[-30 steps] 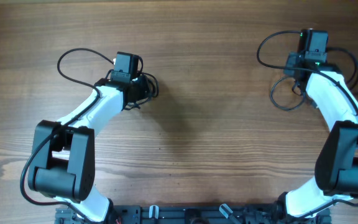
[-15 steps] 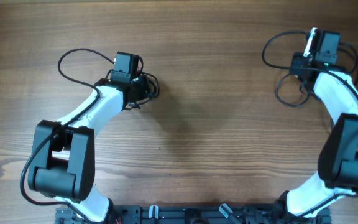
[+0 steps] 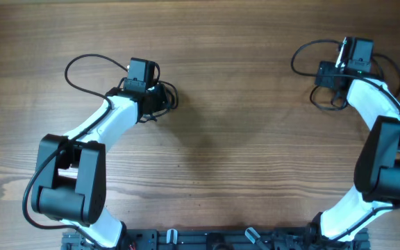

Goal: Untangle cables

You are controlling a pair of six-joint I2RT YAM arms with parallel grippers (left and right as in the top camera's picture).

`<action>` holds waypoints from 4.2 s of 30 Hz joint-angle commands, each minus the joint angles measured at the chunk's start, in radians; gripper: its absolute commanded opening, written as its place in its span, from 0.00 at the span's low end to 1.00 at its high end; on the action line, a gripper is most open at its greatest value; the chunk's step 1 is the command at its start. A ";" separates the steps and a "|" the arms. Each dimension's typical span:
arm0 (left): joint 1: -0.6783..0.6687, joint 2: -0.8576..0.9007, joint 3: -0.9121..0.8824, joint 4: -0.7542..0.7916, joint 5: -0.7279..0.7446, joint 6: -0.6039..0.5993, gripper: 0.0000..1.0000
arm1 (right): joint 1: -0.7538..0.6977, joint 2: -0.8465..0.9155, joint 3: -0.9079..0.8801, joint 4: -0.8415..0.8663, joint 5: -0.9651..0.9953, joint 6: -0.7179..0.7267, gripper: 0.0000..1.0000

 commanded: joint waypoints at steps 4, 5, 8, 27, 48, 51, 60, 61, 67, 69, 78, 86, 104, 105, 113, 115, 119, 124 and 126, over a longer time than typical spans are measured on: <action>0.003 -0.006 -0.005 0.019 0.056 0.009 0.04 | 0.003 -0.099 0.000 -0.064 -0.498 0.190 0.99; 0.003 -0.006 -0.005 0.026 0.092 0.033 0.04 | 0.003 -0.099 -0.001 -0.092 -0.543 0.220 0.99; 0.003 -0.006 -0.005 0.047 0.236 0.142 0.04 | 0.011 -0.099 -0.001 -0.167 -0.674 0.244 0.99; 0.150 -0.006 -0.004 0.037 1.123 0.563 0.04 | 0.370 -0.099 -0.003 -0.297 -0.965 0.156 1.00; 0.092 -0.006 -0.004 0.040 1.138 0.602 0.04 | 0.513 -0.097 -0.003 -0.025 -0.913 0.338 0.36; 0.092 -0.006 -0.004 0.040 1.138 0.602 0.04 | 0.513 -0.096 -0.003 0.028 -0.894 0.343 0.22; 0.092 -0.006 -0.004 0.040 1.138 0.602 0.04 | 0.515 -0.089 -0.003 0.111 -0.793 0.417 0.05; 0.092 -0.006 -0.004 0.040 1.139 0.602 0.04 | 0.515 -0.087 -0.003 0.110 -0.793 0.416 0.04; 0.092 -0.006 -0.004 0.040 1.147 0.602 0.04 | 0.514 -0.076 -0.003 0.089 -0.825 0.390 0.04; 0.092 -0.006 -0.004 0.040 1.146 0.602 0.04 | 0.514 -0.076 -0.003 0.102 -0.967 0.372 0.05; 0.092 -0.006 -0.004 0.040 1.160 0.602 0.04 | 0.517 -0.078 -0.003 -0.060 -1.099 0.296 0.15; 0.092 -0.006 -0.004 0.075 1.153 0.509 0.04 | 0.501 -0.116 -0.003 -0.122 -1.172 0.284 0.24; 0.092 -0.006 -0.004 0.097 0.870 0.264 0.04 | 0.578 -0.116 -0.002 -0.167 -0.931 0.311 0.36; 0.092 -0.006 -0.005 0.096 0.827 0.226 0.04 | 0.578 -0.116 -0.002 -0.167 -0.927 0.307 0.47; 0.092 -0.006 -0.005 0.093 0.797 0.154 0.04 | 0.583 -0.116 -0.002 -0.151 -0.830 0.293 0.42; 0.092 -0.006 -0.005 0.093 0.797 0.146 0.04 | 0.591 -0.116 -0.002 -0.151 -0.790 0.312 0.42; 0.092 -0.006 -0.005 0.093 0.797 0.093 0.04 | 0.618 -0.116 -0.002 -0.147 -0.697 0.321 0.42; 0.092 -0.006 -0.005 0.093 0.828 0.092 0.04 | 0.638 -0.113 -0.002 -0.103 -0.618 0.375 0.41; 0.092 -0.006 -0.005 0.093 0.835 0.092 0.04 | 0.639 -0.112 -0.002 -0.087 -0.593 0.406 0.35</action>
